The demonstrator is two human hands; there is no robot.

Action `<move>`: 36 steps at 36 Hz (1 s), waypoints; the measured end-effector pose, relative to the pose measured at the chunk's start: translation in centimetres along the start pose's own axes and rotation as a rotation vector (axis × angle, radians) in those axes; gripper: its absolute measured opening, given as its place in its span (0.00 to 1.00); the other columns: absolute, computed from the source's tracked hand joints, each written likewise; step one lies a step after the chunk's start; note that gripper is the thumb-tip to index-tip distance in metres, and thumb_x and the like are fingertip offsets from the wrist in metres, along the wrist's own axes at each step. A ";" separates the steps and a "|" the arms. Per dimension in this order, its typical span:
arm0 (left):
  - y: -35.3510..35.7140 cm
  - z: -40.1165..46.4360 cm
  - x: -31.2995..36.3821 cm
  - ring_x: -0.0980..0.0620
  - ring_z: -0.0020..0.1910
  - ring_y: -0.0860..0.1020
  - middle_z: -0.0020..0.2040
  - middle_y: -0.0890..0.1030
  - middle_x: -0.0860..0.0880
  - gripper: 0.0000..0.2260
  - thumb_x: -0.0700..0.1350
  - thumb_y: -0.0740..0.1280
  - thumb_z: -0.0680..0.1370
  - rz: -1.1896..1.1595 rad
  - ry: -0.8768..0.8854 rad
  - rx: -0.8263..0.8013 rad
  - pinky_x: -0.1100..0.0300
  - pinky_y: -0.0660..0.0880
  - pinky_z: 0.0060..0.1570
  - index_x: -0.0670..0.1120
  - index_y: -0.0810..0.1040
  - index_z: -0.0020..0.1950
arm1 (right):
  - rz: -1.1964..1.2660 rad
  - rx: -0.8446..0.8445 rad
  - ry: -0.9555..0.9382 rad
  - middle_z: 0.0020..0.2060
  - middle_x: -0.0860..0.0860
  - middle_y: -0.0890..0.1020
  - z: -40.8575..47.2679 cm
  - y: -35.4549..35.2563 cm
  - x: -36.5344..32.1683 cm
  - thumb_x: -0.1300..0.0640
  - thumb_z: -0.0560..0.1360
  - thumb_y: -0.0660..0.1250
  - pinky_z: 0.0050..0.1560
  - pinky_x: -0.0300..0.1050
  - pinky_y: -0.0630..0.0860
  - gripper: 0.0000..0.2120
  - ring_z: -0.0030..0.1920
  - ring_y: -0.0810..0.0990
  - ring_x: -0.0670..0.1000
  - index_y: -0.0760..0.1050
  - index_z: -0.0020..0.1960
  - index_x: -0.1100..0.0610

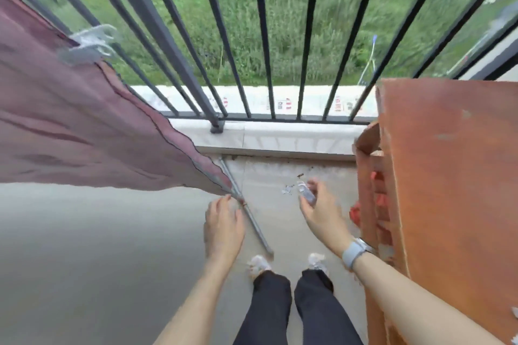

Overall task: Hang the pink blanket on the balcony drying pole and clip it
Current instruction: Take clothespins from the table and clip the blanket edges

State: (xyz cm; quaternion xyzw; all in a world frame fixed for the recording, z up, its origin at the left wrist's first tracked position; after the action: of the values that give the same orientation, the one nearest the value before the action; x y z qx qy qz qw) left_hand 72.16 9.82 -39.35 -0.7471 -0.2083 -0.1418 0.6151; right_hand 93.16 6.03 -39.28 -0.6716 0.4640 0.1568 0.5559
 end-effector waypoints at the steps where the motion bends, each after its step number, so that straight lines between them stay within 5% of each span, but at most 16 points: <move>1: -1.3 0.8 -0.8 0.43 0.62 0.70 0.60 0.73 0.42 0.16 0.41 0.63 0.76 -0.027 -0.039 0.047 0.51 0.67 0.61 0.41 0.71 0.63 | 0.022 -0.040 -0.029 0.58 0.54 0.74 0.7 1.1 -1.7 0.57 0.76 0.62 0.51 0.38 0.65 0.19 0.58 0.73 0.53 0.64 0.66 0.57; 4: -4.8 3.4 -2.4 0.45 0.60 0.70 0.58 0.73 0.43 0.15 0.45 0.64 0.76 -0.144 -0.119 0.160 0.53 0.67 0.59 0.42 0.71 0.61 | 0.065 -0.118 -0.084 0.58 0.56 0.70 3.4 4.2 -6.6 0.64 0.75 0.60 0.54 0.36 0.60 0.24 0.62 0.67 0.54 0.61 0.70 0.60; 9: -8.5 8.0 -2.7 0.45 0.56 0.72 0.55 0.73 0.45 0.17 0.52 0.67 0.74 -0.287 -0.167 0.284 0.55 0.68 0.52 0.43 0.70 0.55 | 0.127 -0.162 -0.144 0.41 0.57 0.75 7.8 8.0 -14.1 0.63 0.72 0.61 0.41 0.46 0.66 0.10 0.39 0.70 0.53 0.72 0.52 0.66; 15: -9.9 11.0 -1.9 0.42 0.50 0.74 0.49 0.73 0.45 0.18 0.56 0.69 0.71 -0.324 -0.271 0.395 0.52 0.71 0.44 0.43 0.69 0.47 | 0.140 -0.269 -0.285 0.57 0.50 0.78 11.9 11.1 -18.5 0.56 0.72 0.68 0.57 0.37 0.67 0.18 0.57 0.74 0.46 0.74 0.62 0.57; 20: -10.0 11.0 -2.4 0.41 0.48 0.75 0.46 0.76 0.43 0.05 0.44 0.64 0.74 -0.357 -0.224 0.523 0.52 0.70 0.42 0.42 0.73 0.44 | 0.054 -0.349 -0.338 0.59 0.52 0.79 14.2 13.5 -18.4 0.57 0.72 0.69 0.63 0.43 0.69 0.18 0.61 0.75 0.49 0.75 0.62 0.56; 23: -9.7 10.8 -3.2 0.41 0.45 0.76 0.43 0.78 0.43 0.04 0.41 0.65 0.74 -0.360 -0.146 0.579 0.54 0.69 0.42 0.40 0.76 0.43 | -0.015 -0.360 -0.420 0.42 0.55 0.83 14.7 14.7 -18.8 0.56 0.72 0.66 0.49 0.54 0.75 0.06 0.45 0.79 0.55 0.78 0.45 0.56; 25: -9.3 10.6 -3.5 0.41 0.42 0.76 0.41 0.78 0.42 0.05 0.42 0.64 0.74 -0.364 -0.113 0.593 0.57 0.68 0.41 0.40 0.76 0.42 | -0.060 -0.314 -0.443 0.36 0.55 0.80 15.0 15.1 -18.9 0.54 0.74 0.65 0.44 0.54 0.74 0.08 0.39 0.76 0.55 0.75 0.39 0.58; 29: -8.8 9.9 -2.9 0.44 0.41 0.78 0.40 0.80 0.45 0.10 0.47 0.62 0.73 -0.406 -0.092 0.589 0.55 0.72 0.42 0.41 0.78 0.41 | -0.144 -0.274 -0.522 0.38 0.51 0.71 14.0 14.7 -18.1 0.57 0.75 0.63 0.40 0.49 0.69 0.08 0.39 0.71 0.54 0.67 0.38 0.54; 36: -8.6 10.1 -1.4 0.46 0.42 0.79 0.41 0.80 0.46 0.03 0.39 0.68 0.73 -0.397 -0.135 0.493 0.58 0.71 0.43 0.42 0.78 0.40 | -0.081 -0.234 -0.567 0.37 0.57 0.75 12.9 13.8 -15.2 0.58 0.73 0.67 0.37 0.52 0.71 0.07 0.38 0.74 0.58 0.73 0.39 0.60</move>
State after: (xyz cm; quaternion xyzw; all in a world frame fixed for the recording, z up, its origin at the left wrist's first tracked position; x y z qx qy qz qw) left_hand 66.27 20.90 -34.67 -0.5282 -0.4184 -0.1546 0.7226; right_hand 78.15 25.01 -40.79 -0.6785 0.2422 0.3681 0.5878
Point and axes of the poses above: each hand's wrist, its own z-axis towards the middle knuckle, its own y-axis out of the palm, x = y × z, the point moved 4 cm from there along z, towards the middle knuckle
